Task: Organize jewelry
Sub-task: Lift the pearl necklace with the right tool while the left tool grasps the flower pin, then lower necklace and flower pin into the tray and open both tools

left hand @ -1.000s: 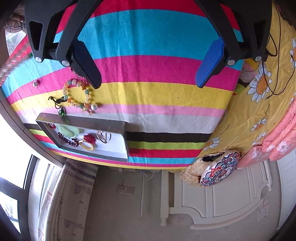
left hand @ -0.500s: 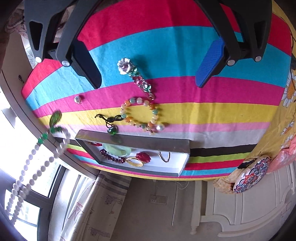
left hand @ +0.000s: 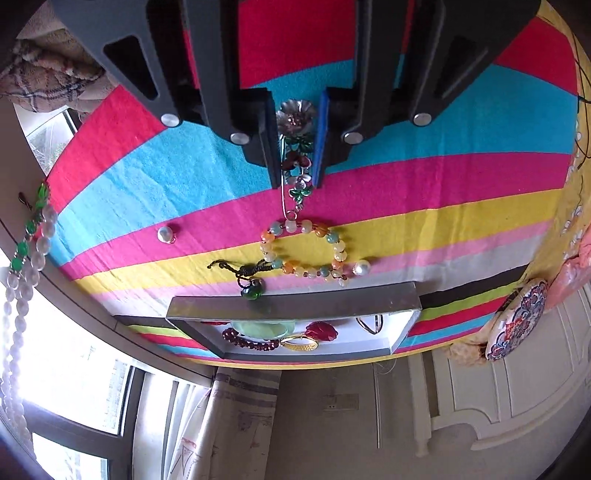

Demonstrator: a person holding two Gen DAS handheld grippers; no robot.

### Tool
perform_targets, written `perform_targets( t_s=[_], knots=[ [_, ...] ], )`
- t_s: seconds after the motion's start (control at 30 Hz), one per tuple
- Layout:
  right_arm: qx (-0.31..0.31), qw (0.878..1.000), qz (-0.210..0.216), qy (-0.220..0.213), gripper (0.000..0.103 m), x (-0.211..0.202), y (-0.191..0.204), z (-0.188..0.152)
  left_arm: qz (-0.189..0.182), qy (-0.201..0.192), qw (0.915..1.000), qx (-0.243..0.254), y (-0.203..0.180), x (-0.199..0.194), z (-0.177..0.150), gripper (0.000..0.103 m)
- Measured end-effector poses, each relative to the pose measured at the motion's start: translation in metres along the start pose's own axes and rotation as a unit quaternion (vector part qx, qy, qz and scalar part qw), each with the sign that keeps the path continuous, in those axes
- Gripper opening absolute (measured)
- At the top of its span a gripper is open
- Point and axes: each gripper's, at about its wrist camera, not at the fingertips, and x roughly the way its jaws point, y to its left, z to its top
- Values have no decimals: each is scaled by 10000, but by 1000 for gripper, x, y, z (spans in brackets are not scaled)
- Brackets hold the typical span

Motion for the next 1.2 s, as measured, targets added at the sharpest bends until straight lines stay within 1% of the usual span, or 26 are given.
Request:
perform_targets(
  t_s=[0.17, 0.3, 0.4, 0.67, 0.87, 0.97, 1.2],
  knots=[
    [-132, 9999, 15, 2, 10, 1, 9, 4, 83, -112, 9996, 247, -6, -15, 3, 16],
    [-245, 9997, -39, 47, 10, 5, 18, 7, 105, -136, 9992, 362, -9, -20, 8, 13],
    [-320, 9994, -120, 82, 10, 9, 20, 11, 120, -146, 9990, 407, -9, -20, 10, 13],
    [-320, 9993, -180, 93, 10, 11, 20, 11, 66, -221, 9991, 355, -8, -25, 12, 13],
    [-360, 9991, -209, 98, 10, 12, 20, 14, 19, -390, 9988, 299, -4, -38, 18, 13],
    [-445, 9986, -249, 133, 10, 19, 19, 19, -80, -424, 9988, 218, 2, -41, 23, 13],
    [-594, 9969, -415, 299, 10, 50, 12, 33, -110, -511, 9984, 207, 15, -39, 48, 13]
  ],
)
